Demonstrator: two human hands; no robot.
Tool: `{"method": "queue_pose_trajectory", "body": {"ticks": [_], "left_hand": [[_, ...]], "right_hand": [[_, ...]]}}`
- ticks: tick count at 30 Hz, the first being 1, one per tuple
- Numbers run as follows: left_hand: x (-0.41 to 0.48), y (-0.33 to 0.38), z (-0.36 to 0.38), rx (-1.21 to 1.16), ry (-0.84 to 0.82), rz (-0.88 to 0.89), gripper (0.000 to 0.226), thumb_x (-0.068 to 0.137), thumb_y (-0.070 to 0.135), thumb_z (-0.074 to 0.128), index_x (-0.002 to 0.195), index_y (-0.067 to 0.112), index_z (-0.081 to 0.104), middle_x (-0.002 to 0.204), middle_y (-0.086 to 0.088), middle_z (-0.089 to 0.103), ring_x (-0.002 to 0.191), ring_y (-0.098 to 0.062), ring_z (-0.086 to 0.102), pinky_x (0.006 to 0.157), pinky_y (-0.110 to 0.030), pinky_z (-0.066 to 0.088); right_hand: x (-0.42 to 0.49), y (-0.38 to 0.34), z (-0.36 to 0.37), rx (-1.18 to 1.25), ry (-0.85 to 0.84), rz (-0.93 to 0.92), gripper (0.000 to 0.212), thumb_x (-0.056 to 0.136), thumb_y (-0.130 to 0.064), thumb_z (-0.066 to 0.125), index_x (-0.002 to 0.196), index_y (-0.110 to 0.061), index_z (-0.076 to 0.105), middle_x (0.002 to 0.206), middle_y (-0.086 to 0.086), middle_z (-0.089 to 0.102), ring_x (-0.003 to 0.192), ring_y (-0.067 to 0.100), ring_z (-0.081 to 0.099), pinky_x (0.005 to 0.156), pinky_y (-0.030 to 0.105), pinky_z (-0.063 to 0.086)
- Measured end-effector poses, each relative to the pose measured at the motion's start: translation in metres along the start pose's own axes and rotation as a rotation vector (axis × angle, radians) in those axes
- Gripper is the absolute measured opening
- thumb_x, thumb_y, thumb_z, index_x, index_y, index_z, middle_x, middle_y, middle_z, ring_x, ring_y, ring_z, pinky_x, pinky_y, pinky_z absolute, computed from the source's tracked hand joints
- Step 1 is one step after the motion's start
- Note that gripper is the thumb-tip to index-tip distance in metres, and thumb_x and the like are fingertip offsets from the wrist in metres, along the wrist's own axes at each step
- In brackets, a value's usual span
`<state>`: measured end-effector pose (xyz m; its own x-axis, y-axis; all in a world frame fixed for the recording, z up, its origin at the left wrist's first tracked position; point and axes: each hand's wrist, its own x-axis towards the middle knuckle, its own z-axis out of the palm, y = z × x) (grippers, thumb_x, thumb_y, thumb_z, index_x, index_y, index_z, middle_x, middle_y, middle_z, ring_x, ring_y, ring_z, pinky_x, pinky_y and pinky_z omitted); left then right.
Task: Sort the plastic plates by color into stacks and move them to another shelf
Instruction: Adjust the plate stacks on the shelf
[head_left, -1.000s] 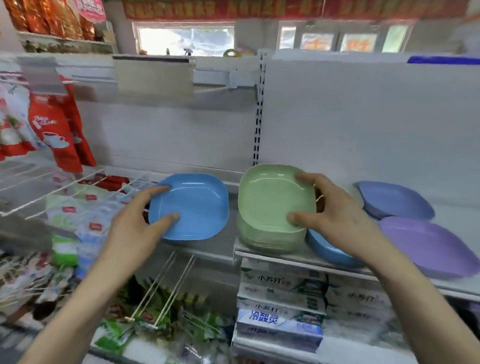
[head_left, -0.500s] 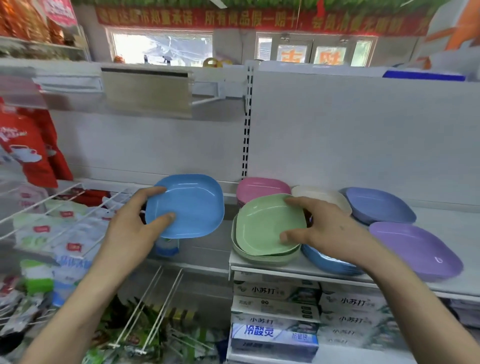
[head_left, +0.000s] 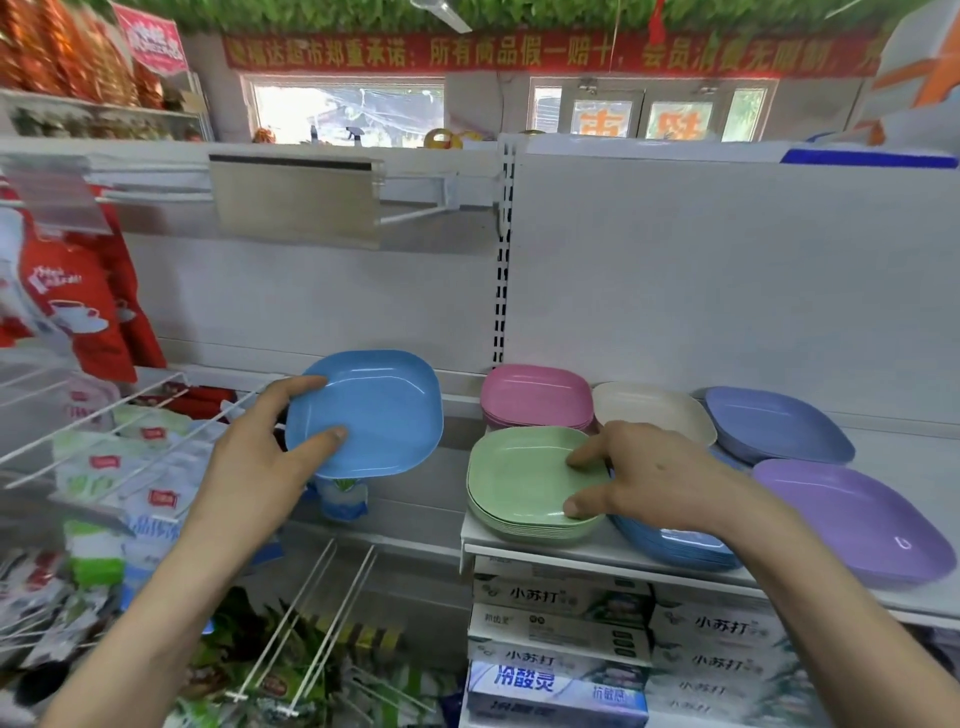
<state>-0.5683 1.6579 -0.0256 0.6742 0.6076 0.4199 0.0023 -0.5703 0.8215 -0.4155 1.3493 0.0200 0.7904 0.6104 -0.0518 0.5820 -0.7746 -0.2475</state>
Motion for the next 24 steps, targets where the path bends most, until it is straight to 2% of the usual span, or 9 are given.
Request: {"method": "queue_pose_trajectory", "body": {"ticks": [7, 11, 13, 16, 18, 20, 24], "left_hand": [[-0.002, 0.0, 0.0, 0.005, -0.002, 0.003, 0.044, 0.092, 0.024, 0.074, 0.131, 0.037, 0.059, 0.123, 0.009, 0.059, 0.106, -0.015, 0.06, 0.081, -0.041, 0.057], [-0.001, 0.001, 0.003, 0.013, -0.01, 0.008, 0.044, 0.092, 0.025, 0.073, 0.132, 0.039, 0.058, 0.122, 0.01, 0.058, 0.103, -0.01, 0.059, 0.078, -0.038, 0.057], [-0.001, 0.002, 0.004, 0.013, -0.021, 0.005, 0.044, 0.092, 0.027, 0.072, 0.131, 0.04, 0.058, 0.12, 0.014, 0.058, 0.103, -0.01, 0.058, 0.078, -0.04, 0.057], [0.001, 0.006, 0.008, -0.002, -0.042, 0.016, 0.044, 0.091, 0.027, 0.073, 0.13, 0.042, 0.058, 0.117, 0.02, 0.058, 0.101, -0.013, 0.06, 0.08, -0.046, 0.058], [0.002, 0.007, 0.011, -0.014, -0.06, 0.026, 0.045, 0.091, 0.026, 0.074, 0.13, 0.042, 0.058, 0.116, 0.019, 0.059, 0.099, -0.012, 0.061, 0.081, -0.047, 0.058], [0.004, 0.008, 0.015, -0.023, -0.083, 0.028, 0.045, 0.091, 0.027, 0.073, 0.13, 0.043, 0.058, 0.115, 0.017, 0.06, 0.098, -0.012, 0.062, 0.081, -0.047, 0.059], [0.01, 0.01, 0.025, -0.06, -0.14, 0.046, 0.045, 0.091, 0.026, 0.074, 0.13, 0.043, 0.058, 0.113, 0.011, 0.064, 0.097, -0.016, 0.064, 0.083, -0.048, 0.058]], "right_hand": [[0.002, -0.002, 0.003, -0.047, 0.0, -0.005, 0.063, 0.078, -0.063, 0.076, 0.134, -0.036, 0.065, 0.129, -0.011, 0.062, 0.119, 0.018, 0.059, 0.101, 0.037, 0.048], [0.002, -0.004, 0.003, -0.052, 0.01, 0.0, 0.061, 0.077, -0.063, 0.077, 0.131, -0.036, 0.066, 0.124, -0.011, 0.062, 0.117, 0.018, 0.059, 0.1, 0.038, 0.049], [0.001, -0.005, 0.003, -0.046, 0.01, -0.002, 0.061, 0.078, -0.061, 0.078, 0.132, -0.035, 0.066, 0.119, -0.011, 0.06, 0.116, 0.018, 0.059, 0.099, 0.037, 0.049], [-0.001, -0.007, 0.002, 0.008, 0.03, -0.013, 0.063, 0.079, -0.058, 0.078, 0.136, -0.035, 0.062, 0.125, -0.013, 0.058, 0.121, 0.015, 0.056, 0.097, 0.031, 0.045], [-0.004, -0.008, 0.0, 0.036, 0.063, -0.013, 0.062, 0.082, -0.055, 0.076, 0.138, -0.036, 0.059, 0.117, -0.014, 0.052, 0.121, 0.015, 0.054, 0.093, 0.029, 0.042], [-0.006, -0.008, -0.002, 0.057, 0.107, -0.006, 0.056, 0.085, -0.054, 0.073, 0.137, -0.036, 0.06, 0.106, -0.015, 0.05, 0.111, 0.014, 0.055, 0.089, 0.029, 0.042], [-0.012, -0.006, 0.003, 0.157, 0.219, 0.004, 0.04, 0.088, -0.049, 0.072, 0.125, -0.034, 0.068, 0.08, -0.01, 0.049, 0.072, 0.005, 0.05, 0.064, 0.024, 0.036]]}}
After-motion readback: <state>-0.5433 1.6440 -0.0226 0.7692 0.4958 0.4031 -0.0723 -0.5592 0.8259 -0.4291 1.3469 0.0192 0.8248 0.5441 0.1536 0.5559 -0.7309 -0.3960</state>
